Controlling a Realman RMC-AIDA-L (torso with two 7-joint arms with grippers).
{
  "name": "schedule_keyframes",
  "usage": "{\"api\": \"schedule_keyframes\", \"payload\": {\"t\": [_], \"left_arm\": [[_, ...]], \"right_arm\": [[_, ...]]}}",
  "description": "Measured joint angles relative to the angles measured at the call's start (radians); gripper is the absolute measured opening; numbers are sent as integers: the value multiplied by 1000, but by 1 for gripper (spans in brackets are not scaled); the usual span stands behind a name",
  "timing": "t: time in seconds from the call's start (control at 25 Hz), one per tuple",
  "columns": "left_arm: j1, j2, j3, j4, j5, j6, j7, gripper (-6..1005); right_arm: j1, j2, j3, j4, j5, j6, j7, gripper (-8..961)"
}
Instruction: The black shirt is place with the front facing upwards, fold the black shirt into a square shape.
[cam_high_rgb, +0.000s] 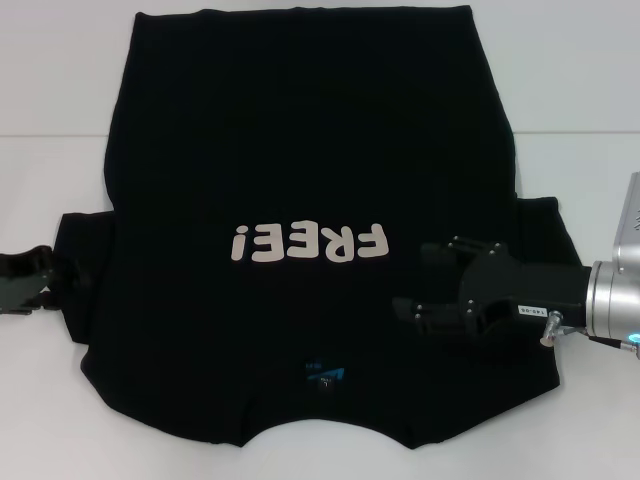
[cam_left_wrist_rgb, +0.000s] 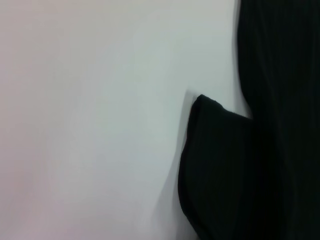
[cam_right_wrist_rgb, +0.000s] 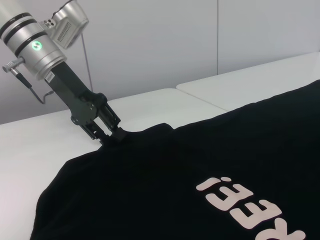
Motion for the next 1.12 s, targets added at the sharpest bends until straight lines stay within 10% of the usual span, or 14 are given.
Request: {"api": "schedule_keyframes", "payload": {"t": [0.2,0.64,1.12], "left_arm": [[-1,-4,16,15,0,-2,0,474],[-1,-8,23,19,5,-15,1,63],[-4,-26,30,61,18,13,59,44]], "right_arm": [[0,0,0,0,0,0,0,939],[-1,0,0,-2,0,-3,0,939],[2,0,2,-2,0,-1,0,939]]}}
